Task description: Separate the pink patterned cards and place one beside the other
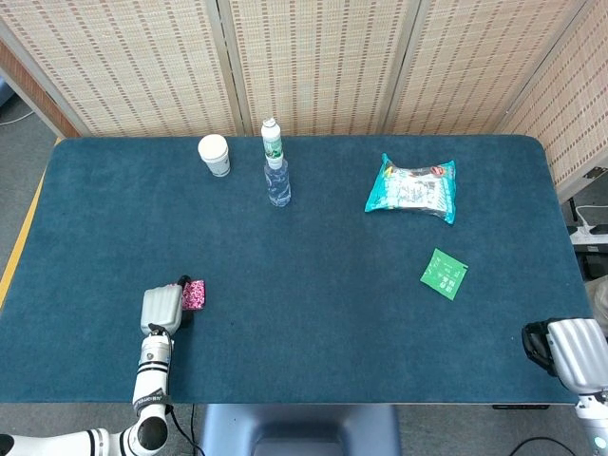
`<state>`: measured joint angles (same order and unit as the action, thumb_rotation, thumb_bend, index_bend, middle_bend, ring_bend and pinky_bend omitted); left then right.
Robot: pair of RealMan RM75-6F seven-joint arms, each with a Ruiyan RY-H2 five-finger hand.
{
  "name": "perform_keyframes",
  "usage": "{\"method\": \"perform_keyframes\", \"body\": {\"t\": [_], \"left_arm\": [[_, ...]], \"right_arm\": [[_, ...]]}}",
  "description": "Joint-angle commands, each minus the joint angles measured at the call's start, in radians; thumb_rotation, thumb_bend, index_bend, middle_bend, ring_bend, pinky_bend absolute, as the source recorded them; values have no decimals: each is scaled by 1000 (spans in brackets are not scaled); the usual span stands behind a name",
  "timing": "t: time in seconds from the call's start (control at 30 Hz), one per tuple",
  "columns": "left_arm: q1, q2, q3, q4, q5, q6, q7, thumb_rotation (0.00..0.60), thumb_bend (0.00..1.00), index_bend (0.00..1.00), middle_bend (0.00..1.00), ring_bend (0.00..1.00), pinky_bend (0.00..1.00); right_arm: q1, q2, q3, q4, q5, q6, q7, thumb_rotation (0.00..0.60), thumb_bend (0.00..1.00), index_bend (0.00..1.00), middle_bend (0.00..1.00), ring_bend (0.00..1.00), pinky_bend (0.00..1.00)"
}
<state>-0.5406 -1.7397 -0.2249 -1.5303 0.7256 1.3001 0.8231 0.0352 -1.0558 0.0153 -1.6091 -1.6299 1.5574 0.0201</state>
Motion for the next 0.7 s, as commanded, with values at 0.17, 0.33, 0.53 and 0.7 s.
{"method": "perform_keyframes", "body": {"t": [0.17,0.33,0.53,0.7], "left_arm": [[-16,-4,-13,15,-34,-8,19,600,355,212,1000,1000,1000],[-21,-4,-12,15,-47,-7,20,600,357,221,1000,1000,1000],[-23,-3,-11,15,-41,1,6,600,357,267,1000,1000,1000],[-23,-1,-5,14,-35,4,-2,600,358,329,1000,1000,1000]], "right_arm": [[1,3,-2,-1,-2,-3,1,600,697,1000,925,882,985],[2,3,-4,-1,-4,-5,2,600,697,1000,925,882,985],[2,2,-3,0,-4,-3,4,600,697,1000,925,882,984],[3,2,-4,0,-5,-4,5,600,697,1000,925,882,985]]}}
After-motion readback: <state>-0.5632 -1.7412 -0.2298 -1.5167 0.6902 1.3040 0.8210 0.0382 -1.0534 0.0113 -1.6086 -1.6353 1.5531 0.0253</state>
